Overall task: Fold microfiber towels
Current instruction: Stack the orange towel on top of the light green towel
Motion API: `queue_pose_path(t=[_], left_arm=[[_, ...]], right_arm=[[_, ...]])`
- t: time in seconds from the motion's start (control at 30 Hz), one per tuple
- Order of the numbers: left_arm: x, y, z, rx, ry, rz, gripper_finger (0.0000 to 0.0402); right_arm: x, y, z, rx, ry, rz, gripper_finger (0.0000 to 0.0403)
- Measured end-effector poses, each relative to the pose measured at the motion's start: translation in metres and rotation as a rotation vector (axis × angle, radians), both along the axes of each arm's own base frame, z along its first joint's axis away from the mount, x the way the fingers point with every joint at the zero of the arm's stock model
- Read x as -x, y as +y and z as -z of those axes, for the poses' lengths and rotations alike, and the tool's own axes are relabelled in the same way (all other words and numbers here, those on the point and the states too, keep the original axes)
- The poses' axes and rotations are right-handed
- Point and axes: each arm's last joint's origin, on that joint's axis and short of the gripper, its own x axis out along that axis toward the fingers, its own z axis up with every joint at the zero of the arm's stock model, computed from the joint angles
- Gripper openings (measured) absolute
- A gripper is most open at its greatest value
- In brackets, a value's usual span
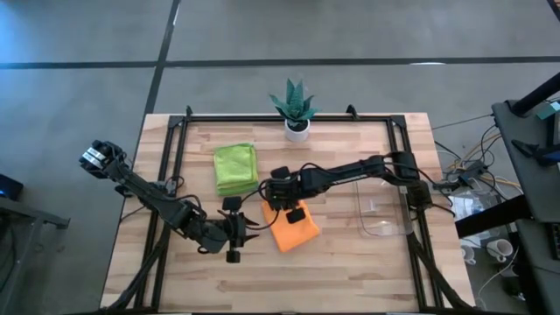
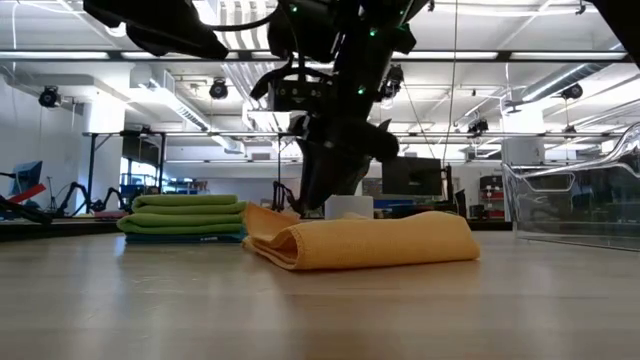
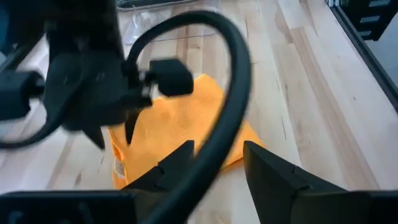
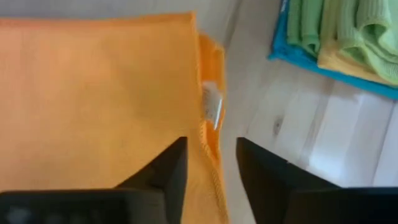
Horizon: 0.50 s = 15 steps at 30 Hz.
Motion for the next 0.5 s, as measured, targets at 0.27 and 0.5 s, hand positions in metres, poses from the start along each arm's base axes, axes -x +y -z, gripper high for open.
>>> queue_pose_path(t=[0.27,0.5], left_arm=[[-0.012,0.018,0.013,0.035,-0.006,-0.206,0.0123],[-0.033,0.056,0.018,0.187,0.086,-0.172,0.0127]], right_arm=[[0.031,0.029,-0.035,-0.018,0.119,0.0,0.0179],[0.073,0.047,-0.06,-0.049,0.181,0.07,0.018]])
